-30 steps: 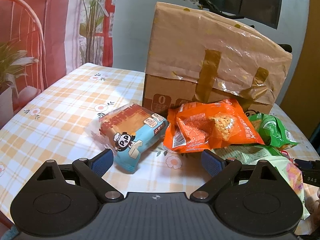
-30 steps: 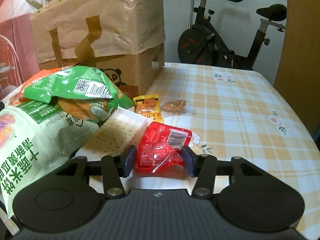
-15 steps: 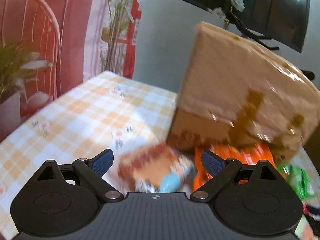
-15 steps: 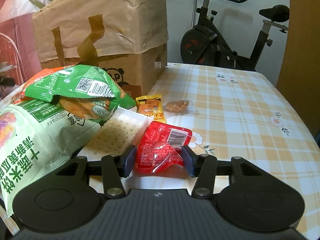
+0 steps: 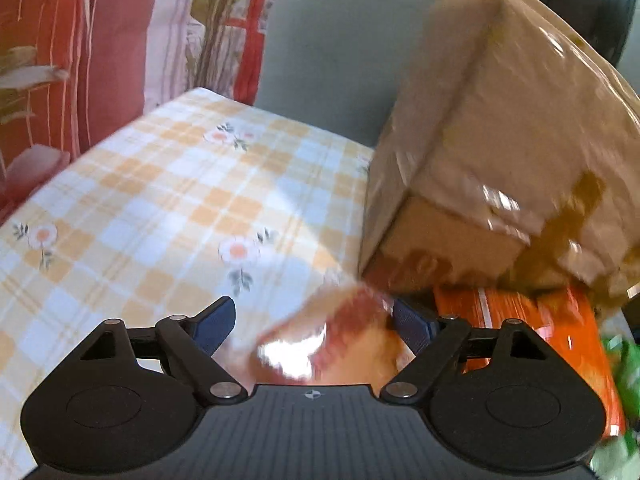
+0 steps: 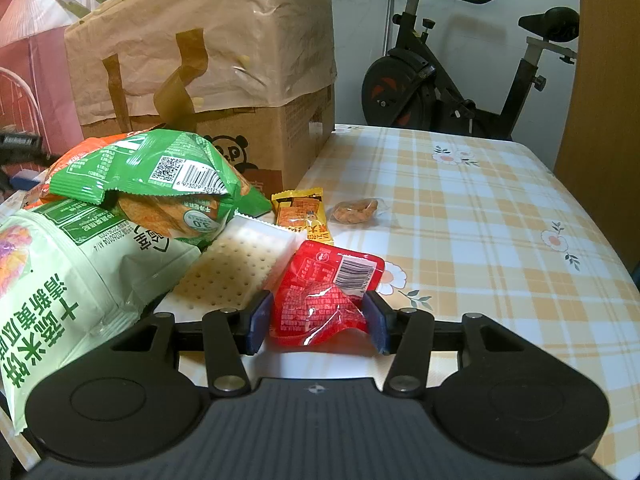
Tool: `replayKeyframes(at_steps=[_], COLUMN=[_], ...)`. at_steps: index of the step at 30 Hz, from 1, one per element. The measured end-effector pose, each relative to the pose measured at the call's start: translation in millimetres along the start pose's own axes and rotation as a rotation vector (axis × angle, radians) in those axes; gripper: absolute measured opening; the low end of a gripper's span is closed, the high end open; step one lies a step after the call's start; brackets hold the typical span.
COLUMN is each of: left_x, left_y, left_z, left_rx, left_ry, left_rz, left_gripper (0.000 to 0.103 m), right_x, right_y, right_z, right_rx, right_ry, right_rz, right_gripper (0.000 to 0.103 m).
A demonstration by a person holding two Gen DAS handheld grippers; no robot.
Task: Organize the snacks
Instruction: 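Grasp the panda bread pack with the left tool while the right tool grasps the red packet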
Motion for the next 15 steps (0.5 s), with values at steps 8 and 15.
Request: replayKeyframes(at_steps=[8,15], left_x=[-1.6,-31.4], left_y=[-15.1,-31.5], left_z=[-18.1,-14.9], left_rx=[0.071,0.084], left_ry=[-0.097,0.009], left_rz=[0.076,0.314], left_gripper=[0.088,0.089], right_x=[0.5,0.9], right_y=[0.1,0.0], right_z=[1.5,2.1], right_rx=[0.001,0.001], right_ry=[-0.002,-0.004], right_rz=[-0.003,-0.007], right_gripper=[0.052,0.052])
Point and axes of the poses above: each gripper's, at about its wrist camera, not at the fingertips, and z roughly the way its jaws point, x to its left, y to its top, the point moved 1 cm from there along z, roughly the way its jaws point, and after that the axes turned 2 degrees about x, right-handed, at the moved point
